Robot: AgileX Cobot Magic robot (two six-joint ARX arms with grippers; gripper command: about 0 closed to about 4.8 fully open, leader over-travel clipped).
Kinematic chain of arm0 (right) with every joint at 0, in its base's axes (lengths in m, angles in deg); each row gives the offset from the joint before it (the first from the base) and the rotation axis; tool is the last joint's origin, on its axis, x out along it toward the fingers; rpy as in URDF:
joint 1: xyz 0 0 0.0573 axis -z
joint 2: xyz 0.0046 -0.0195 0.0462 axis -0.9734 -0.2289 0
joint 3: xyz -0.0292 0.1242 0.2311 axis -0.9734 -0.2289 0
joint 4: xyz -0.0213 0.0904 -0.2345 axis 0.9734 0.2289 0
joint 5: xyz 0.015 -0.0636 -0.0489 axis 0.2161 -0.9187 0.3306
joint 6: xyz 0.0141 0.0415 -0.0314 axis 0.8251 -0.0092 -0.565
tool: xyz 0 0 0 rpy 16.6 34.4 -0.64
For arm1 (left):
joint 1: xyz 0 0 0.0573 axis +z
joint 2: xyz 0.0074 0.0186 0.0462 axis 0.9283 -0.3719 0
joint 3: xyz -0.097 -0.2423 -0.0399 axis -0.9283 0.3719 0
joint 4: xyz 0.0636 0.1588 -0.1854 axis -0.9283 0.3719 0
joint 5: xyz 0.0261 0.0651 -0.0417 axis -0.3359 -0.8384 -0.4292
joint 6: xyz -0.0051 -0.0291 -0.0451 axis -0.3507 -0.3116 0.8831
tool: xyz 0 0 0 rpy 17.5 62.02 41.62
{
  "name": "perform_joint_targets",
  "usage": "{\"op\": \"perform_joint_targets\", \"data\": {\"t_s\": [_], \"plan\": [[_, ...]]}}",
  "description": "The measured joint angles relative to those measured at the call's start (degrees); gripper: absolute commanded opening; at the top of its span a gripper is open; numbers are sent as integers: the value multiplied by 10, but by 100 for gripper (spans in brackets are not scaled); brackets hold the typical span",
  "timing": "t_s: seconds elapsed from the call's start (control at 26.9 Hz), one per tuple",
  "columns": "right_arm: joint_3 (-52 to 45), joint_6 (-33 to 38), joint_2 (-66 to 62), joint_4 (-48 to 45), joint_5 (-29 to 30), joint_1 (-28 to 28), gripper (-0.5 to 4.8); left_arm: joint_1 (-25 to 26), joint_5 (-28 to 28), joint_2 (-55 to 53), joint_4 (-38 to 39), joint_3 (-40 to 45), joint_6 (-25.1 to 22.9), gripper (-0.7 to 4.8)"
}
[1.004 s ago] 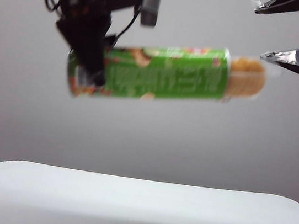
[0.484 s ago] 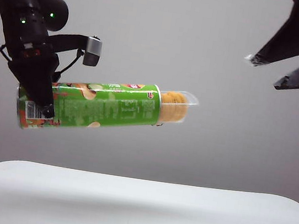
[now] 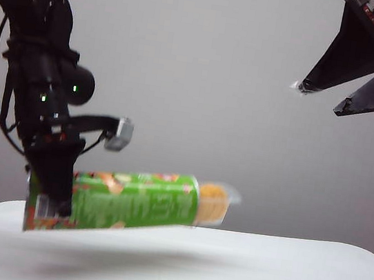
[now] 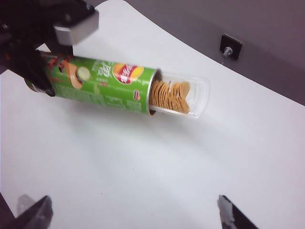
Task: Pick up the green tub of chips from the desk, pull out the transparent container with the chips inside partially, and then place the chips back on the desk.
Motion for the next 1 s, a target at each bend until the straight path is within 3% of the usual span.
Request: {"op": "perform_joint_targets", "data": {"t_s": [0.19, 0.56, 0.82, 1.0], "plan": [[0, 2, 0, 0, 0, 0, 479, -9, -17, -16, -16, 15, 19, 183], [0, 2, -3, 1, 0, 0, 479, -29, -57, -15, -121, 88, 18, 189], [0, 2, -10, 8, 0, 0, 479, -30, -70, -11, -141, 107, 28, 479], [0, 2, -16, 8, 0, 0, 479, -29, -78, -9, -144, 109, 54, 479]]}}
